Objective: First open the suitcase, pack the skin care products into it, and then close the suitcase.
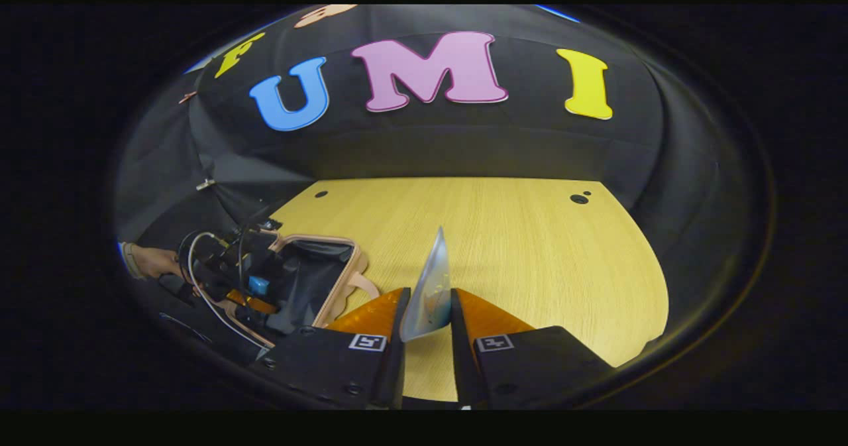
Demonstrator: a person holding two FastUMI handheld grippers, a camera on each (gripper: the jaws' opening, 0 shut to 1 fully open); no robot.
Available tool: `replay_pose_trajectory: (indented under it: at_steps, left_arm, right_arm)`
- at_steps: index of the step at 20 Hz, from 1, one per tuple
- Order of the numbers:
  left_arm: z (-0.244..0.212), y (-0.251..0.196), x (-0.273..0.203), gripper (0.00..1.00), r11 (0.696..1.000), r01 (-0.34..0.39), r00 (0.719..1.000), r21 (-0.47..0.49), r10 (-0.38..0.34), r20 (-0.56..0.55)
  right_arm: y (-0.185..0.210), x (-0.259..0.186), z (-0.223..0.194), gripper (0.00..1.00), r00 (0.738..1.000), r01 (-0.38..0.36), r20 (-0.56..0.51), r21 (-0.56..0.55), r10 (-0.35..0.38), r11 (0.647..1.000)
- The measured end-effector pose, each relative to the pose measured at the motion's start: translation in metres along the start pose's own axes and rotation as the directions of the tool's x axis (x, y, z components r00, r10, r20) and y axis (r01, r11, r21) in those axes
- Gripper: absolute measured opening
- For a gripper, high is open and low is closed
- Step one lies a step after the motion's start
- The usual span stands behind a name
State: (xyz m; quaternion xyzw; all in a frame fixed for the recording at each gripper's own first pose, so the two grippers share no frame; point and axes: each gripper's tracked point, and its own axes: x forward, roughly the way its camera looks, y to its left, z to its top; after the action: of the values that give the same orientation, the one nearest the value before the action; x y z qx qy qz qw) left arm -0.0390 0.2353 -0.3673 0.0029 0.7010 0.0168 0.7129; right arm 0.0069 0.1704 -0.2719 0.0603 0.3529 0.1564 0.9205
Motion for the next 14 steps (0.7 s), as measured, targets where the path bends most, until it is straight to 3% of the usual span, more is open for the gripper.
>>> replay_pose_trajectory:
  at_steps: [3,4,5,7,11,14]
  left_arm:
    - [0.003,-0.008,0.001,0.56,1.0,0.026,0.999,0.008,-0.026,0.043]
    - [0.004,-0.015,-0.002,0.63,0.999,0.034,0.998,0.011,-0.035,0.053]
    - [0.005,-0.021,-0.006,0.85,0.999,0.034,0.996,0.016,-0.035,0.077]
    - [0.014,-0.021,-0.03,0.95,0.999,0.035,0.987,0.015,-0.037,0.154]
    - [0.03,-0.016,-0.092,0.96,0.991,0.134,0.932,-0.002,-0.125,0.341]
    - [0.029,0.009,-0.137,0.96,0.981,0.193,0.879,-0.02,-0.164,0.447]
  right_arm:
    - [0.021,-0.001,-0.01,0.34,0.999,-0.014,-0.029,-0.005,0.014,1.0]
    - [0.027,-0.001,-0.013,0.34,0.999,-0.02,-0.041,-0.005,0.02,1.0]
    - [0.034,-0.001,-0.015,0.34,0.998,-0.03,-0.055,-0.01,0.029,0.999]
    - [0.053,0.0,-0.016,0.34,0.996,-0.058,-0.074,-0.032,0.056,0.998]
    - [0.107,0.009,-0.023,0.34,0.975,-0.171,-0.145,-0.01,0.168,0.985]
    - [0.159,0.027,-0.037,0.34,0.932,-0.262,-0.245,0.049,0.266,0.964]
